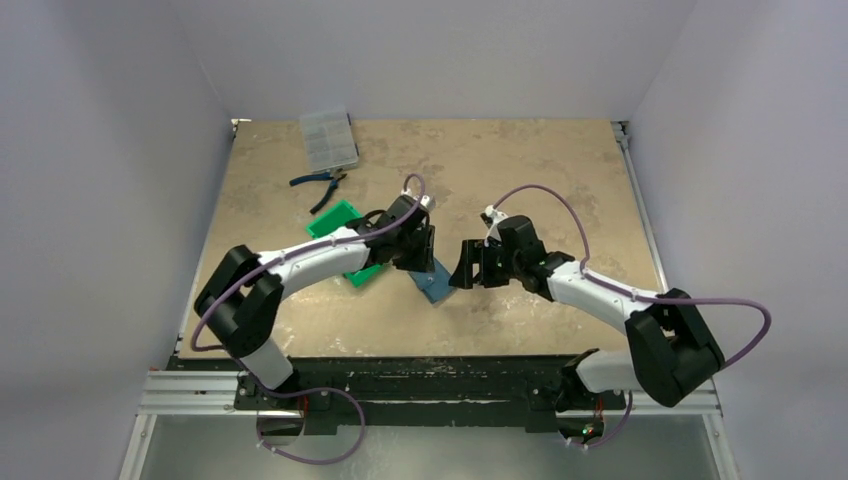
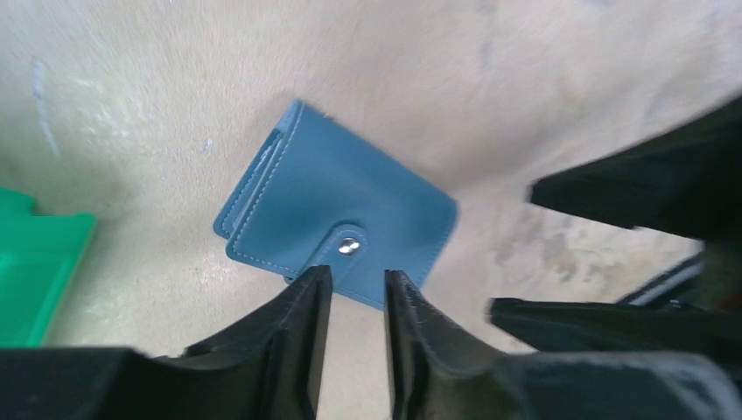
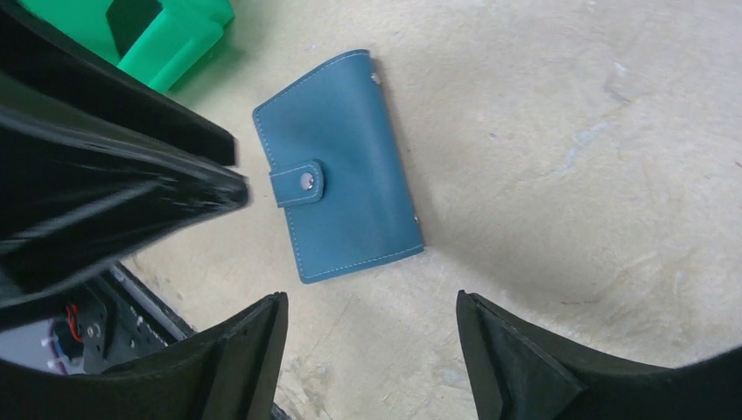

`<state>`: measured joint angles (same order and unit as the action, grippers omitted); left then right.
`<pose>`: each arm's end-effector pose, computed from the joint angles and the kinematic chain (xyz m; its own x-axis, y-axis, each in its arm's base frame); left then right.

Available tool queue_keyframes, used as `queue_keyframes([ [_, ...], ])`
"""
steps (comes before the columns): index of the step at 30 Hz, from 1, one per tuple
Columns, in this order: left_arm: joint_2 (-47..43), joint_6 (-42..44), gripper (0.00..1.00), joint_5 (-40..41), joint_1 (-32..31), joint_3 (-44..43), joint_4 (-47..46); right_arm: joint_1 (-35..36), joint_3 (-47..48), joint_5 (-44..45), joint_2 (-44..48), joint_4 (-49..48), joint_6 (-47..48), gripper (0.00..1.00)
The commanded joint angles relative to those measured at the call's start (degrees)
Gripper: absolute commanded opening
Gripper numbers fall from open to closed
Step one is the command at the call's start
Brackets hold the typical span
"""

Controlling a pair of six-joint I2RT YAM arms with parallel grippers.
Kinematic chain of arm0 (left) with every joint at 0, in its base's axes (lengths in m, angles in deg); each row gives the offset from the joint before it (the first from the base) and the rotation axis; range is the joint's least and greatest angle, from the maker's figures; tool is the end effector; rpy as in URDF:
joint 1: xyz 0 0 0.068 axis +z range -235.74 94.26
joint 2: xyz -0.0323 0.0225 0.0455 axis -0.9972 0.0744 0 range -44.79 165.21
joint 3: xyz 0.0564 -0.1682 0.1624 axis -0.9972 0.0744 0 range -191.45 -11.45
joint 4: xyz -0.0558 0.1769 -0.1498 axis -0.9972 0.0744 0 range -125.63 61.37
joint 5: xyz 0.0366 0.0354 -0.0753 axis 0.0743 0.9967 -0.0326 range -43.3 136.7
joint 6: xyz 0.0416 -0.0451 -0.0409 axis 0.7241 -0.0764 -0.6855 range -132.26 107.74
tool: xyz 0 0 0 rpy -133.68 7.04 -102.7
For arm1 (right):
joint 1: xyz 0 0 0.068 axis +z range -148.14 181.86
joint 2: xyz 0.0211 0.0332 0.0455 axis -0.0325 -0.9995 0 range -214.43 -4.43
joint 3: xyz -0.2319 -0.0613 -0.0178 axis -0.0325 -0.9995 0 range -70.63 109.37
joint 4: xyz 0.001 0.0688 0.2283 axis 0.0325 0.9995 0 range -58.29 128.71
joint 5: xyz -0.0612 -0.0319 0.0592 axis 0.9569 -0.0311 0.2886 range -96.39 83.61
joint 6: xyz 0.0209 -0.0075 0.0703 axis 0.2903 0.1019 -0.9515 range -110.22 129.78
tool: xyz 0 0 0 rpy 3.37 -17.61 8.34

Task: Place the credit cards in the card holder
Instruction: Move the card holder to the center of the board.

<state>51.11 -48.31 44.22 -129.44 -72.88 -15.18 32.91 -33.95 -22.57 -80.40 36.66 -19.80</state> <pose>0.2419 -0.2348 0.1565 -0.8951 0.0422 -0.4438 0.2245 0.9028 -0.3670 0.2208 0.1530 0.1512 -0.8487 0.0425 -0.5271 -0.2845 0.8036 0.5227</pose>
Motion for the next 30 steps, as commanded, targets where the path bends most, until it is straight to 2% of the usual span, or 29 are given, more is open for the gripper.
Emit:
queue_keyframes([
  [1, -9.25, 4.02, 0.36, 0.67, 0.75, -6.06, 4.42, -0.04, 3.95, -5.50, -3.27, -2.84, 6.46, 0.79],
  [5, -15.78, 5.55, 0.41, 3.57, 1.46, -6.35, 8.99, 1.09, 7.79, -1.38, -8.32, -0.47, 11.21, 0.80],
  [9, -24.91, 5.39, 0.45, 6.63, 2.23, -3.13, 11.78, 9.57, 10.76, 12.78, -9.58, 0.62, 13.35, 0.86],
  [11, -29.20, 5.17, 0.47, 8.29, 2.59, -1.43, 13.00, 12.07, 12.04, 16.75, -11.63, 0.56, 14.10, 0.98],
  [12, -31.10, 5.00, 0.47, 9.06, 2.79, -0.92, 14.13, 12.85, 12.54, 17.56, -12.81, 0.43, 14.70, 0.99],
  [18, -38.94, 4.87, 0.50, 11.17, 3.20, 0.66, 17.61, 17.34, 16.98, 20.21, -18.54, 1.69, 16.85, 0.99],
  [25, -42.39, 4.54, 0.50, 10.95, 3.24, 2.50, 17.73, 23.76, 23.66, 35.94, -27.00, 7.56, 16.22, 0.99],
  [27, -42.66, 4.66, 0.50, 10.85, 3.25, 2.70, 17.70, 23.83, 25.47, 38.61, -28.84, 10.65, 14.05, 0.99],
  [30, -43.13, 4.91, 0.50, 10.83, 3.23, 2.97, 17.77, 23.03, 27.51, 47.82, -30.72, 14.34, 10.15, 0.99],
])
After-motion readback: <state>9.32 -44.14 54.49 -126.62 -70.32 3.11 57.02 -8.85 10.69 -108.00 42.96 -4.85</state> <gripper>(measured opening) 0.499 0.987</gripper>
